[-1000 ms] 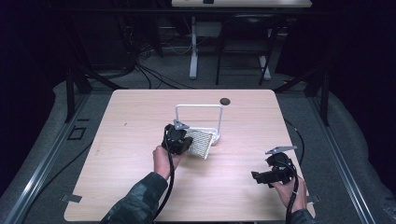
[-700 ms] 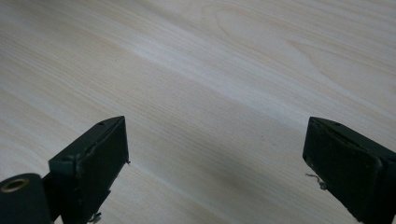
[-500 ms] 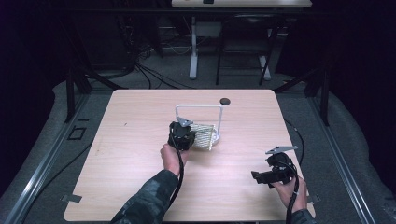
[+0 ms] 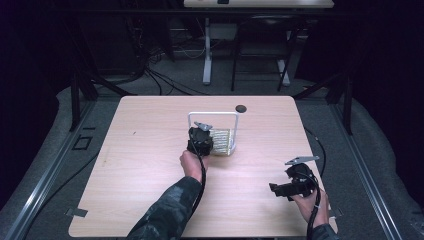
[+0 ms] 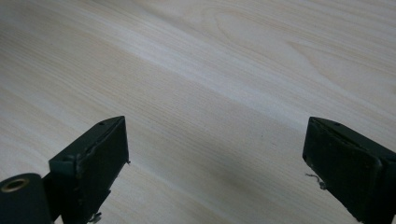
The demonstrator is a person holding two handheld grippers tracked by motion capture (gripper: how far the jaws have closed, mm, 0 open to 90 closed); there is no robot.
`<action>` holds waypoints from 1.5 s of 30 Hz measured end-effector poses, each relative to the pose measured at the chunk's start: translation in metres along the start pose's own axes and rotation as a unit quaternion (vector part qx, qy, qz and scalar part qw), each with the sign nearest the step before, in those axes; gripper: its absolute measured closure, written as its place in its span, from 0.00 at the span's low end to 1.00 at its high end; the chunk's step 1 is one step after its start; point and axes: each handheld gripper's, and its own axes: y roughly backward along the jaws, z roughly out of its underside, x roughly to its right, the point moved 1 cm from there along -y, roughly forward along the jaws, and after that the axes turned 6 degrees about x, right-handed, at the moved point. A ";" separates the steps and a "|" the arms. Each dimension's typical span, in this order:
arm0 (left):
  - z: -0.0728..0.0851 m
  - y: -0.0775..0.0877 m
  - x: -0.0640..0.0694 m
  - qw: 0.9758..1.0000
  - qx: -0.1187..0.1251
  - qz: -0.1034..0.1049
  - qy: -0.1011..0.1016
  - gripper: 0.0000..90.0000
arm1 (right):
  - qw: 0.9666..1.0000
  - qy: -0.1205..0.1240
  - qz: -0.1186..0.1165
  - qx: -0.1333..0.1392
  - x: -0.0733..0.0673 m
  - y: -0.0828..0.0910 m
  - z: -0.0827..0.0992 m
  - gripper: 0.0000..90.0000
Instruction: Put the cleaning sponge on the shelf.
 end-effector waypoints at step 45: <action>0.009 -0.023 0.007 0.999 -0.037 0.007 -0.007 0.41 | 1.000 0.006 -0.003 0.002 -0.002 0.003 -0.001 0.07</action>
